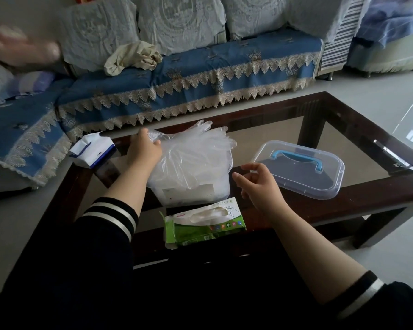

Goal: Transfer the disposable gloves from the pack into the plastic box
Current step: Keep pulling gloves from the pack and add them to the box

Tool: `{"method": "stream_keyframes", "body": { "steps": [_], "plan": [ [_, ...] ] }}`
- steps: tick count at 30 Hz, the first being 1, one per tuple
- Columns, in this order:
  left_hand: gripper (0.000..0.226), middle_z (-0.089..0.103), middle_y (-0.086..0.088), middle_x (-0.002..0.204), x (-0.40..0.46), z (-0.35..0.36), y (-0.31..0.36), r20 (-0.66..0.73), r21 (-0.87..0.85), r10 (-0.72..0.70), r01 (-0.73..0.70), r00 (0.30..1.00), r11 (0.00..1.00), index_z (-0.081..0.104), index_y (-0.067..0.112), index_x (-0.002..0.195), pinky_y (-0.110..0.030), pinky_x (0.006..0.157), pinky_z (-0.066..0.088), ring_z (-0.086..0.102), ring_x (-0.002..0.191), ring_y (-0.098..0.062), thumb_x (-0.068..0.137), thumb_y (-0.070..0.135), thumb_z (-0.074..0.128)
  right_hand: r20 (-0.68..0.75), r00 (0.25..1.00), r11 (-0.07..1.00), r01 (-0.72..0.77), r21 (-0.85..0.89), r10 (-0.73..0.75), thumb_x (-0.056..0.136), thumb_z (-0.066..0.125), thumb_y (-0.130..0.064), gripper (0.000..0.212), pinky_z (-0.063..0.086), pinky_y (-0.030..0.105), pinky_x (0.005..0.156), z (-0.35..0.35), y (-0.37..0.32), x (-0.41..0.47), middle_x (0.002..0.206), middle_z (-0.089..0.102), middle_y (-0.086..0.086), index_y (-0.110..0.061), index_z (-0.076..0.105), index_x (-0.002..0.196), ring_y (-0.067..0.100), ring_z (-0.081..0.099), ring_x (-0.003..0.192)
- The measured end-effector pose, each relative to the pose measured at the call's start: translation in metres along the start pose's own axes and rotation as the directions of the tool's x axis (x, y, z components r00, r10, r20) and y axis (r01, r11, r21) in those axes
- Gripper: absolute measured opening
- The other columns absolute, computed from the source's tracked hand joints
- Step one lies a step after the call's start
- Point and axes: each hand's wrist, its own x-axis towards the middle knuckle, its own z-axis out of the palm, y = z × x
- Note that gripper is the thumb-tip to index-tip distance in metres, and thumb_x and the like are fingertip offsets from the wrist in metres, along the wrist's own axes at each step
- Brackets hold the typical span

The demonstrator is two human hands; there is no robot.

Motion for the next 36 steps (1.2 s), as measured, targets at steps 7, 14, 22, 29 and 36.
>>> {"method": "stream_keyframes", "body": {
  "steps": [7,14,22,29,36],
  "plan": [
    [0.056,0.025,-0.014,0.151,-0.018,-0.006,-0.011,-0.170,0.095,0.043,-0.027,0.984,0.995,0.034,0.012,0.146,-0.047,0.098,0.042,0.036,0.131,-0.034,0.099,0.039,0.047,0.152,0.978,0.929,0.185,-0.321,-0.143,0.086,0.063,-0.045,0.029,0.047,0.027,0.062,0.008,0.012,-0.002,0.069,0.063,-0.002,-0.017,0.064,0.081,0.004,0.053,0.058],
    [0.020,0.057,-0.014,0.088,-0.082,-0.009,-0.026,-0.594,0.010,0.608,-0.751,0.526,0.660,0.056,0.005,0.097,-0.027,0.065,0.042,0.050,0.076,-0.019,0.102,0.019,0.042,0.468,0.851,0.658,0.496,-0.566,-0.239,0.084,0.067,-0.045,0.024,0.040,0.026,0.085,0.030,0.031,-0.002,0.112,0.056,-0.007,-0.028,0.070,0.100,0.010,0.044,0.106],
    [0.029,0.067,0.007,0.097,-0.142,0.034,-0.060,0.241,0.054,0.722,-0.752,0.648,0.657,0.068,0.022,0.104,-0.023,0.063,0.045,0.060,0.091,-0.012,0.093,0.047,0.058,0.540,0.838,0.485,0.503,-0.715,-0.074,0.094,0.049,-0.046,0.036,0.033,0.036,0.103,0.048,0.038,-0.005,0.134,0.045,-0.001,-0.027,0.065,0.120,0.022,0.037,0.125],
    [0.038,0.059,0.004,0.071,-0.140,0.035,-0.056,-0.088,-0.027,0.688,-0.692,0.720,0.721,0.064,0.014,0.078,-0.027,0.049,0.039,0.057,0.065,-0.017,0.095,0.043,0.047,0.191,0.728,0.535,0.632,-0.561,-0.658,0.092,0.052,-0.038,0.033,0.042,0.029,0.055,0.051,0.017,-0.017,0.072,0.058,-0.001,-0.012,0.064,0.074,0.017,0.054,0.067],
    [0.025,0.060,-0.009,0.086,-0.130,0.023,-0.048,-0.500,-0.038,0.581,-0.686,0.642,0.726,0.063,0.003,0.086,-0.023,0.078,0.040,0.053,0.085,-0.020,0.097,0.023,0.053,-0.060,0.763,0.653,0.505,-0.564,-0.643,0.094,0.053,-0.033,0.028,0.045,0.030,0.091,0.042,-0.041,0.035,0.117,0.061,0.001,-0.014,0.063,0.112,0.016,0.051,0.112]
  ]
}}
